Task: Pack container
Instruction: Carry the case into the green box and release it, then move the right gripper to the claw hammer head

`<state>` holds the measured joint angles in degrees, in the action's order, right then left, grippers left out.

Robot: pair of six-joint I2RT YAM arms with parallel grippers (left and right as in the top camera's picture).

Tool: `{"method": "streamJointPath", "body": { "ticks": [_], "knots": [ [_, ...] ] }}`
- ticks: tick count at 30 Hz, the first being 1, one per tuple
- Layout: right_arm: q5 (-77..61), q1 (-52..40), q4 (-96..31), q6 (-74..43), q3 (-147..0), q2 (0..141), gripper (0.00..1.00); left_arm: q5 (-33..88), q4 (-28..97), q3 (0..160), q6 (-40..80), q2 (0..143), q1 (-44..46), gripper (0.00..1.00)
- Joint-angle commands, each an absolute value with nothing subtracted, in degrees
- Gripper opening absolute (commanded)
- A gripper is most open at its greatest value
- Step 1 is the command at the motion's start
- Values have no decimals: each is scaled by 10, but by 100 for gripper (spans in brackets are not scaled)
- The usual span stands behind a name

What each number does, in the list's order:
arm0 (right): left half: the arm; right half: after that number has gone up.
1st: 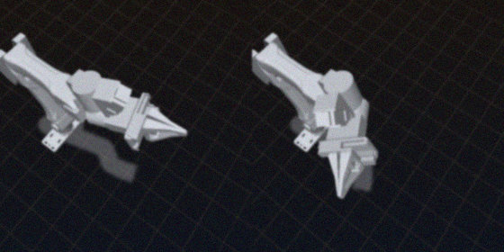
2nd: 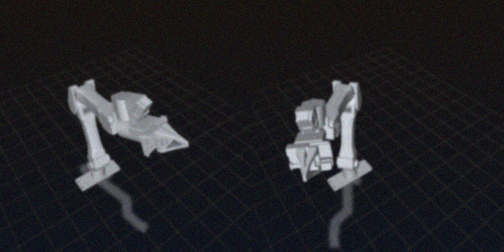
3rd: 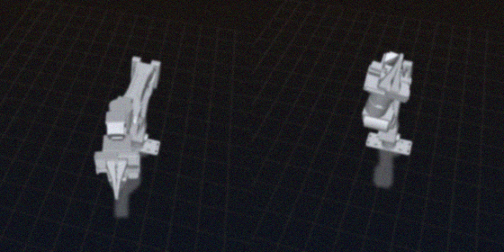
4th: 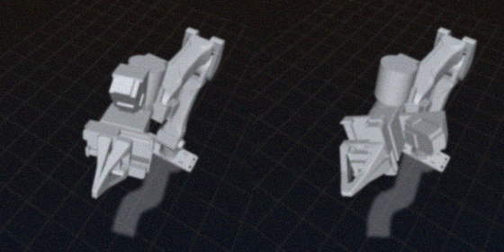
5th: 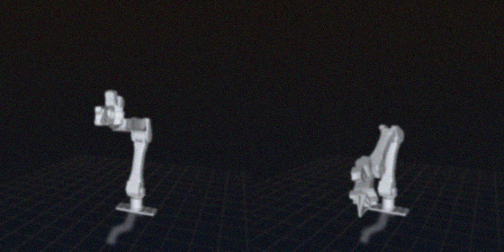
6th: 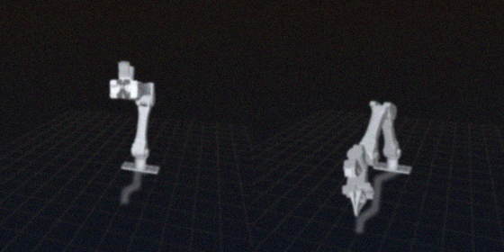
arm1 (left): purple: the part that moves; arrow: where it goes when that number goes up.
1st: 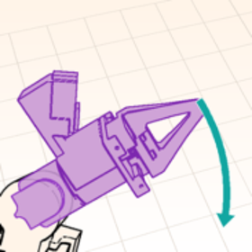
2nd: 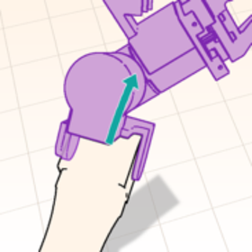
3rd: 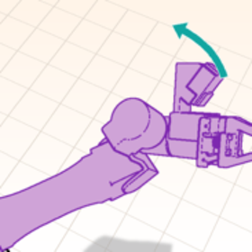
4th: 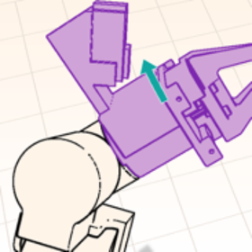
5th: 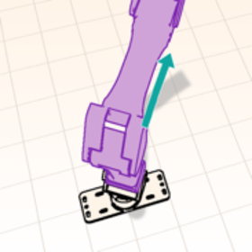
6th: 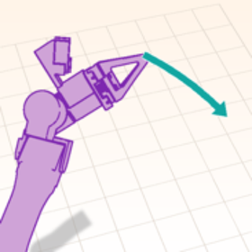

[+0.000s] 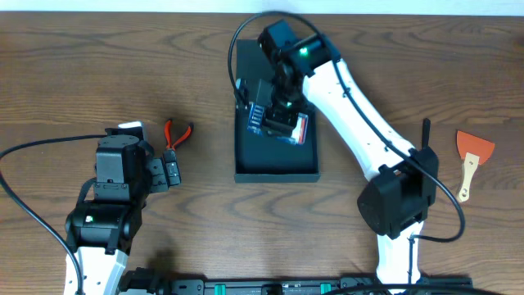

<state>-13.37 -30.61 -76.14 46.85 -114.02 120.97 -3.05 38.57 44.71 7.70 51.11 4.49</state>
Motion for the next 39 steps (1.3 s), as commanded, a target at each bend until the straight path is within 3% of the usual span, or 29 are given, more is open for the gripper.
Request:
{"method": "streamJointPath", "body": {
  "ticks": [1,6,12,17,20,22,23,31,39],
  "knots": [
    [-148,-307,-734,485,-1083,1221,6,-37,386,459,76,511,41,98],
    [-148,-307,-672,485,-1003,1221,7,-37,386,459,76,511,41,99],
    [-141,-307,-601,485,-939,1221,17,-37,386,459,76,511,41,99],
    [-135,-307,-584,483,-927,1221,35,-37,386,459,76,511,41,98],
    [-136,-307,-586,480,-927,1221,61,-37,386,459,76,511,41,99],
    [-140,-307,-591,457,-927,1221,90,-37,386,459,76,511,41,99],
    [-140,-307,-592,448,-927,1221,99,-37,386,459,76,511,41,99],
    [-123,-307,-599,364,-952,1221,99,-37,386,459,76,511,41,99],
    [-30,-298,-709,227,-1166,1205,99,-37,386,459,76,511,41,99]
  ]
}}
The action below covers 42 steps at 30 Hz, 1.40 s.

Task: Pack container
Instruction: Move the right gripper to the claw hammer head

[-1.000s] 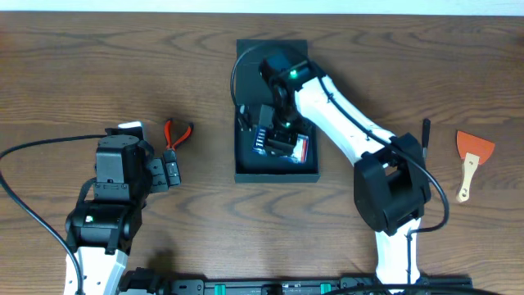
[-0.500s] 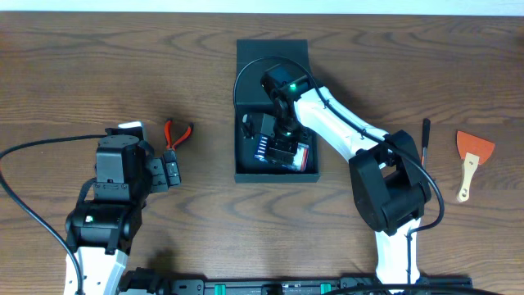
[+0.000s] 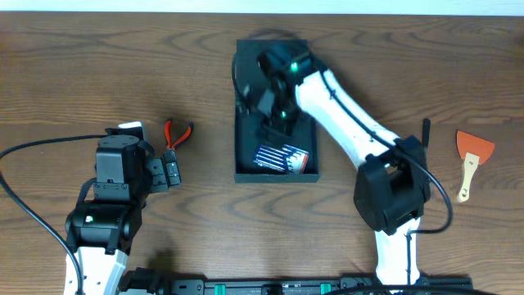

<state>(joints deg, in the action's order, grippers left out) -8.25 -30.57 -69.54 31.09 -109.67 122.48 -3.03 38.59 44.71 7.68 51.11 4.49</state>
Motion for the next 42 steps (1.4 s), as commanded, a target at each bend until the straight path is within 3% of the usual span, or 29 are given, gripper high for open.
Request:
{"method": "streamJointPath", "body": {
  "ticks": [1,5,8,11,22,42],
  "knots": [
    [-5,-292,-718,187,-1197,1200,99,-37,386,459,76,511,41,99],
    [106,-238,-766,-66,-1288,1177,99,-37,386,459,76,511,41,99],
    [116,-169,-821,-243,-1311,1158,99,-37,386,459,76,511,41,99],
    [109,-100,-866,-321,-1311,1149,99,-37,386,459,76,511,41,99],
    [123,70,-954,-361,-1272,1149,99,-37,386,459,76,511,41,99],
    [105,104,-787,-338,-916,1103,99,-37,386,458,76,512,41,99]
  ]
}}
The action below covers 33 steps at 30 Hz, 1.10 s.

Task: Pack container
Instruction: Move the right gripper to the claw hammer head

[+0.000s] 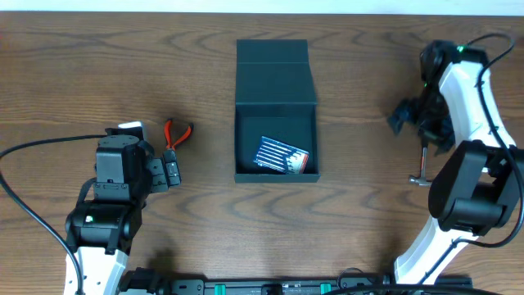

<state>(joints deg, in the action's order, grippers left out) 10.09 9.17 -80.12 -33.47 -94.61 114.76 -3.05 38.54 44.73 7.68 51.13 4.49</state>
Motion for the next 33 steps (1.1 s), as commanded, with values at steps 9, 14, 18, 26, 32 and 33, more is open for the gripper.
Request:
{"method": "streamJointPath", "body": {
  "ticks": [9,14,18,26,32,33],
  "knots": [
    [116,121,-605,-361,-712,933,99,-37,387,458,76,512,41,99],
    [123,120,-551,-384,-644,895,99,-37,394,458,76,512,41,99],
    [121,121,-502,-409,-594,895,99,-37,402,458,76,512,41,99],
    [98,139,-429,-427,-535,896,99,-37,402,458,76,512,41,99],
    [99,146,-422,-469,-534,896,99,-37,402,458,76,512,41,99],
    [98,147,-421,-479,-534,896,99,-37,402,458,76,512,41,99]
  ]
}}
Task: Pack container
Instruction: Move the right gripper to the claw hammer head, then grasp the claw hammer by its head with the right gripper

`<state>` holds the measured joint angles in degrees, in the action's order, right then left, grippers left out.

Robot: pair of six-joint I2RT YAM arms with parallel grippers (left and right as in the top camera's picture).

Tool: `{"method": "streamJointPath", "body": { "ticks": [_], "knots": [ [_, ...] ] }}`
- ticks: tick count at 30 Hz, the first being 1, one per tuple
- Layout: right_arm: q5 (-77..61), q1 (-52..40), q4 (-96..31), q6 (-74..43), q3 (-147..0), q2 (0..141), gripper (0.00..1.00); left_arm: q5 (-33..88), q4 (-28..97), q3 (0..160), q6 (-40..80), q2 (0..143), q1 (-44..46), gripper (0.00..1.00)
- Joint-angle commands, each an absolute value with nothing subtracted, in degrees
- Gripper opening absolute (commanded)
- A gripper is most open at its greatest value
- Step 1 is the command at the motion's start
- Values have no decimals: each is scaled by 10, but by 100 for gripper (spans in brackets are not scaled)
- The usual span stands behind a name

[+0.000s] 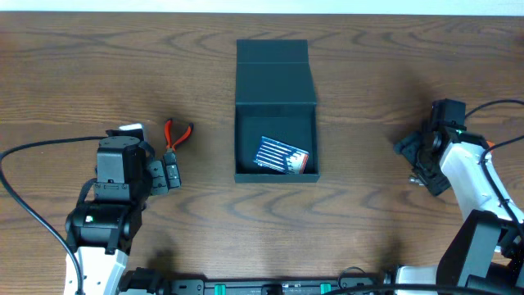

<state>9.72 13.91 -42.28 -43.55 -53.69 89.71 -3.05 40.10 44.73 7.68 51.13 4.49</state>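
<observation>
A dark box point(275, 170) stands open in the middle of the table, its lid point(274, 72) folded back on the far side. Inside lies a blue-striped packet with a red end point(282, 156). My right gripper point(416, 162) is low over the table at the right, fingers apart, straddling a thin metal tool whose tip point(417, 182) just shows. My left gripper point(173, 170) rests at the left, fingers together and empty. Red-handled pliers point(177, 131) lie just beyond it.
A sliver of an orange scraper point(490, 144) peeks out from under the right arm. Cables run along the left and right edges of the table.
My right gripper has moved nearer and lower, from beside the tool's black handle to over its metal shaft. The handle is now hidden under the arm. The left arm has not moved.
My right gripper first held the striped packet over the box. Then it was low inside the box with the packet lying on the floor. After that it had left the box and hung by the tool at the right; now it sits over that tool.
</observation>
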Motion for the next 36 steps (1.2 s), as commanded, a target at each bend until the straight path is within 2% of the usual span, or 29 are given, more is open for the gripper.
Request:
{"method": "streamJointPath", "body": {
  "ticks": [1,19,36],
  "knots": [
    [98,149,-421,-488,-533,896,99,-37,402,458,76,512,41,99],
    [96,182,-361,-518,-483,900,99,-37,402,458,76,512,41,99],
    [86,192,-341,-542,-483,978,99,-37,403,458,76,512,41,99]
  ]
}}
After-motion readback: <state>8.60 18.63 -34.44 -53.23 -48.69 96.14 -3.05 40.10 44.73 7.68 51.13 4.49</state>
